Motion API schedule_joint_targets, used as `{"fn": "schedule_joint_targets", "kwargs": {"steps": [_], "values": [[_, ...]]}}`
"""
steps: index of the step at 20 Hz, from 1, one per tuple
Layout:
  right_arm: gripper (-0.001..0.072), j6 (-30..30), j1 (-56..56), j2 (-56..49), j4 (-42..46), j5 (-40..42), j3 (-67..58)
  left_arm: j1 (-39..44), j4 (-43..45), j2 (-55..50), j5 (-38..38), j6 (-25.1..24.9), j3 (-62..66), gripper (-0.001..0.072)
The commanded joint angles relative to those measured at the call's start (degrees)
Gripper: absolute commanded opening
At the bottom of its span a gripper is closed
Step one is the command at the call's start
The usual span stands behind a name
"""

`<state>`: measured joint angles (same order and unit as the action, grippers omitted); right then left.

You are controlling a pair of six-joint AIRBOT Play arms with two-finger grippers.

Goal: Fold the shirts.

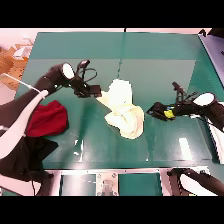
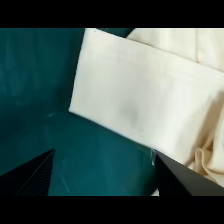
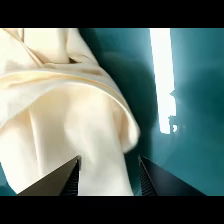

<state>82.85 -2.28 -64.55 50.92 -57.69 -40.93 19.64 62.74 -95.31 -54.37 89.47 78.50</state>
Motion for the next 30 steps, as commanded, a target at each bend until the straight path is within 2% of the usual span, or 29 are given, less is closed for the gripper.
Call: {"fn": "schedule_joint_targets", "kwargs": {"steps": [1, 3, 6, 7, 8, 9, 12, 16, 19, 25, 28, 30], "values": [[0.0433, -4.0, 4.1, -5.0, -4.4, 8.8, 0.7, -0.9, -12.2, -6.4, 10.6, -5.5, -2.8, 0.0704], [0.0433, -4.4, 3.9, -9.5, -4.2, 8.9, -1.5, -0.9, -19.6, -8.4, 14.0, -9.9, -2.8, 0.0689], [0.0433, -5.9, 3.6, -15.2, -4.3, 9.3, -5.3, -0.9, -22.9, -9.2, 14.8, -15.0, -2.8, 0.0212], [0.0433, -6.9, 3.8, -16.6, -4.5, 9.2, -6.2, -0.9, -22.9, -9.2, 14.9, -15.3, -2.8, 0.0103], [0.0432, -7.1, 4.2, -17.9, -4.5, 9.2, -6.8, -0.9, -22.9, -9.2, 14.6, -16.2, -2.8, 0.0024], [0.0418, -7.1, 4.7, -18.8, -4.7, 9.0, -7.1, -0.9, -22.9, -9.2, 14.2, -16.5, -2.6, 0.0022], [0.0009, -10.1, 5.2, -19.1, -5.4, 5.6, -8.7, -1.7, -21.4, -8.3, 9.4, -18.7, 1.6, 0.0021], [0.001, -11.1, -1.3, -16.6, -5.3, -7.5, -19.1, -5.8, -15.7, -0.4, 3.5, -17.5, 10.6, 0.002], [0.001, -10.8, -7.2, -10.2, -5.3, -13.0, -28.9, -8.2, -13.5, 9.8, 2.3, -17.5, 16.3, 0.002], [0.0011, -9.3, -14.8, 9.3, -5.3, -13.6, -43.3, -8.3, -8.4, 30.6, 3.1, -17.5, 30.5, 0.002], [0.0011, -9.3, -18.6, 18.7, -5.2, -10.0, -45.2, -8.3, -3.7, 37.2, 2.9, -17.0, 36.0, 0.002], [0.0011, -9.3, -22.3, 24.1, -4.8, -6.9, -45.2, -8.3, 1.3, 40.6, 2.9, -14.5, 38.0, 0.002]]}}
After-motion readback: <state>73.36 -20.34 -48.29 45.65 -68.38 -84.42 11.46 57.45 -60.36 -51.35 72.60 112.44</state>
